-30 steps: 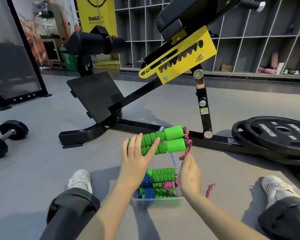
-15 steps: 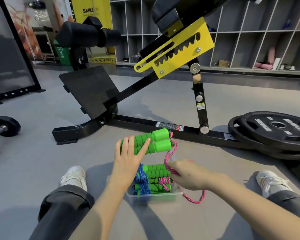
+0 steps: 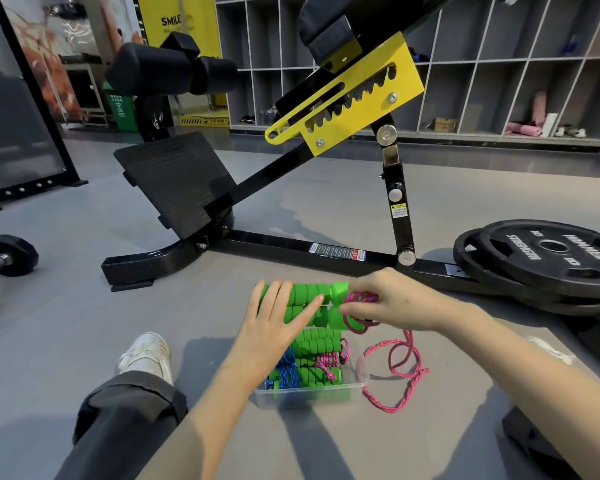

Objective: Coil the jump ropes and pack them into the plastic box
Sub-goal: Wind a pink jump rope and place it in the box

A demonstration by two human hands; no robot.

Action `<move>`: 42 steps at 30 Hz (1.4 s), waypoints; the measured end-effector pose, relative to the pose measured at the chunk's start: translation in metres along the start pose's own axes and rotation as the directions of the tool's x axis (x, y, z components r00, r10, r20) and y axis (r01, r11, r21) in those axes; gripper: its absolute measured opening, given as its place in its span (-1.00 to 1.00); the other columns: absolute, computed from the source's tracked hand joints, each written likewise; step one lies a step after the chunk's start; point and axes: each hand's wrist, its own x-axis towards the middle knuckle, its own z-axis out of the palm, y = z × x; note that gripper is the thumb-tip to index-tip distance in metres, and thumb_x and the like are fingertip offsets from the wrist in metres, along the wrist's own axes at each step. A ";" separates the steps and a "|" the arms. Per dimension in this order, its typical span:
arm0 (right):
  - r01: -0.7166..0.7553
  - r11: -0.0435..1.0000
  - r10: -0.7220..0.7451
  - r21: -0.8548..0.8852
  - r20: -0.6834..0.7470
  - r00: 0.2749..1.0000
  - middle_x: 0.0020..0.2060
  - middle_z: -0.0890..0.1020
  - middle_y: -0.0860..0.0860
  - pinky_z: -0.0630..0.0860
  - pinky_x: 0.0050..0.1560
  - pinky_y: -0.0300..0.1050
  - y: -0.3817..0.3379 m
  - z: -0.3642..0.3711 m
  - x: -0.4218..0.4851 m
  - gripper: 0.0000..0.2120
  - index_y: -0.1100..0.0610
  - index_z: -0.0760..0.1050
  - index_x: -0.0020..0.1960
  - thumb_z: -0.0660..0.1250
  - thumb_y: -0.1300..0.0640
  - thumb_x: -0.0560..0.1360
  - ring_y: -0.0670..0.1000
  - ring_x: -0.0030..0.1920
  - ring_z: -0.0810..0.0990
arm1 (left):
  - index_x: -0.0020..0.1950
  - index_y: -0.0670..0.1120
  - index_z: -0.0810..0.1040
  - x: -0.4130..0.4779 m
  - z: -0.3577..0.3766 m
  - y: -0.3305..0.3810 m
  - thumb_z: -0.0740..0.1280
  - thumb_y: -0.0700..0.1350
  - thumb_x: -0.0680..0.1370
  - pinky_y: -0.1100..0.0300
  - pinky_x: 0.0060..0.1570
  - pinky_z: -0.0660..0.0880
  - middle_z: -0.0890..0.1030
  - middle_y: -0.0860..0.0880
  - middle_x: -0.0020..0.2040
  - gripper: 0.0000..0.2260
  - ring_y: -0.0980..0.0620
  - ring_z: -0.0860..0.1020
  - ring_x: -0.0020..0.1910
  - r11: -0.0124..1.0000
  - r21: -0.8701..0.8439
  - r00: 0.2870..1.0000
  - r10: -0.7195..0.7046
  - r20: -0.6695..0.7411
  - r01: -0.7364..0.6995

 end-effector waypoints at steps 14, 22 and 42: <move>-0.084 0.717 0.278 0.692 -0.173 0.945 -0.39 0.37 0.10 0.23 -0.31 -0.17 0.029 -0.010 0.003 -0.52 0.31 0.46 -0.30 0.36 -0.15 0.39 0.04 -0.34 0.28 | 0.50 0.00 0.15 0.017 -0.019 0.009 0.04 -0.47 0.50 -0.21 0.40 0.17 0.31 -0.27 0.24 -0.37 -0.23 0.33 0.28 0.980 -0.200 0.981 -0.032 -0.189 -0.006; -0.164 0.262 0.514 0.951 0.007 0.858 -0.62 0.47 -0.07 0.43 -0.55 -0.30 0.027 0.033 0.001 -0.73 0.14 0.35 -0.32 0.25 0.11 0.53 -0.10 -0.60 0.48 | 0.50 -0.05 0.14 0.025 -0.026 0.007 0.02 -0.45 0.54 -0.17 0.42 0.14 0.31 -0.29 0.27 -0.43 -0.24 0.33 0.29 0.990 -0.141 0.968 -0.060 -0.244 0.026; -0.251 0.884 0.232 0.394 0.096 0.968 -0.49 0.39 -0.06 0.44 -0.43 -0.15 -0.001 0.047 -0.035 -0.74 0.33 0.41 0.13 0.14 0.13 0.61 -0.08 -0.49 0.36 | 0.47 -0.07 0.27 0.006 -0.001 -0.009 -0.03 -0.45 0.45 -0.21 0.30 0.23 0.31 -0.33 0.26 -0.38 -0.27 0.34 0.25 0.982 0.031 0.978 -0.184 -0.098 0.188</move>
